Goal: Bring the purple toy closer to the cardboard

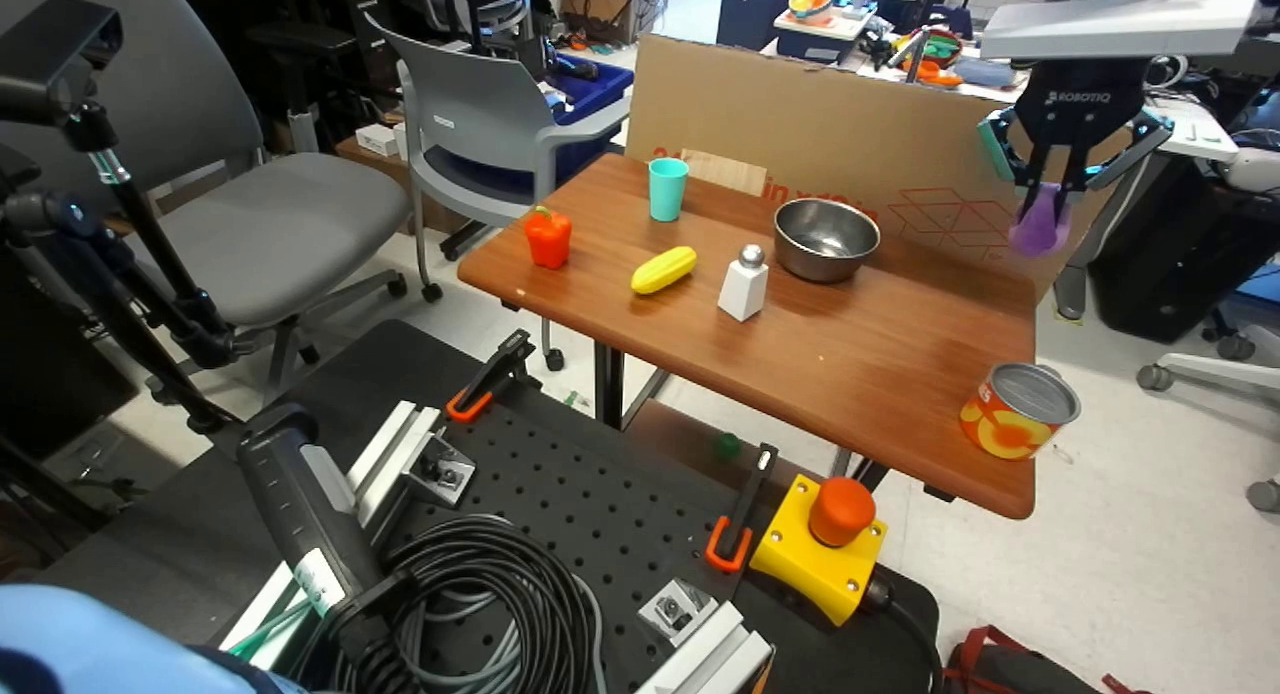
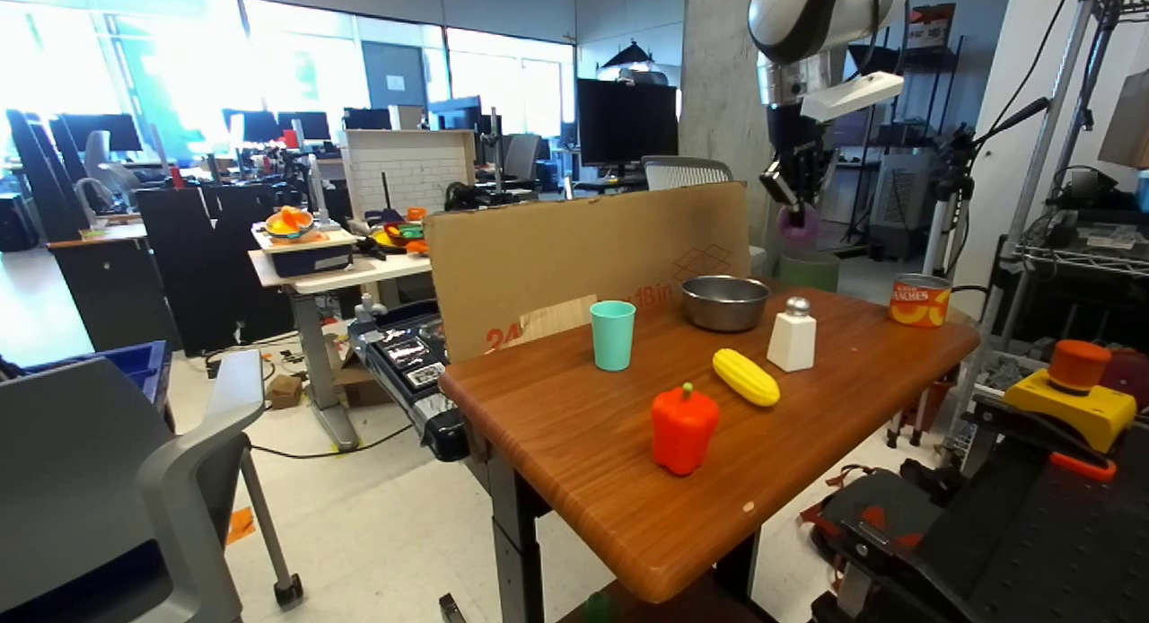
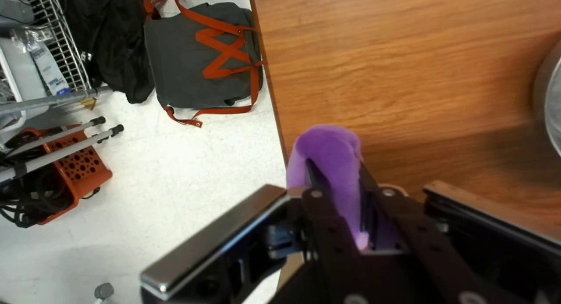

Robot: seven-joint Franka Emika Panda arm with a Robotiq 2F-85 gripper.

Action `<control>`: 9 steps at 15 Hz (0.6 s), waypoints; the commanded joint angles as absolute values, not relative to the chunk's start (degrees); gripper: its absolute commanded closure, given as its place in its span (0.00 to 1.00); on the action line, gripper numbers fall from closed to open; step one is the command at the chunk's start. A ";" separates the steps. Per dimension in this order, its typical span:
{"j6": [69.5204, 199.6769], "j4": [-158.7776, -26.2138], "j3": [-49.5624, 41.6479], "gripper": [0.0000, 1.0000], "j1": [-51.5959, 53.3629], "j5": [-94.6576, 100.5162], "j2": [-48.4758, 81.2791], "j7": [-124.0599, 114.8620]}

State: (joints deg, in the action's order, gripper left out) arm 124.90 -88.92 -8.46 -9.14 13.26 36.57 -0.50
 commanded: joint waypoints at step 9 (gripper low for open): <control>110.02 -59.16 -8.38 0.96 -8.61 11.70 59.76 -0.24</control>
State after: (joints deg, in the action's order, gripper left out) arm 114.84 -67.97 -8.30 -8.22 13.14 53.81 -1.06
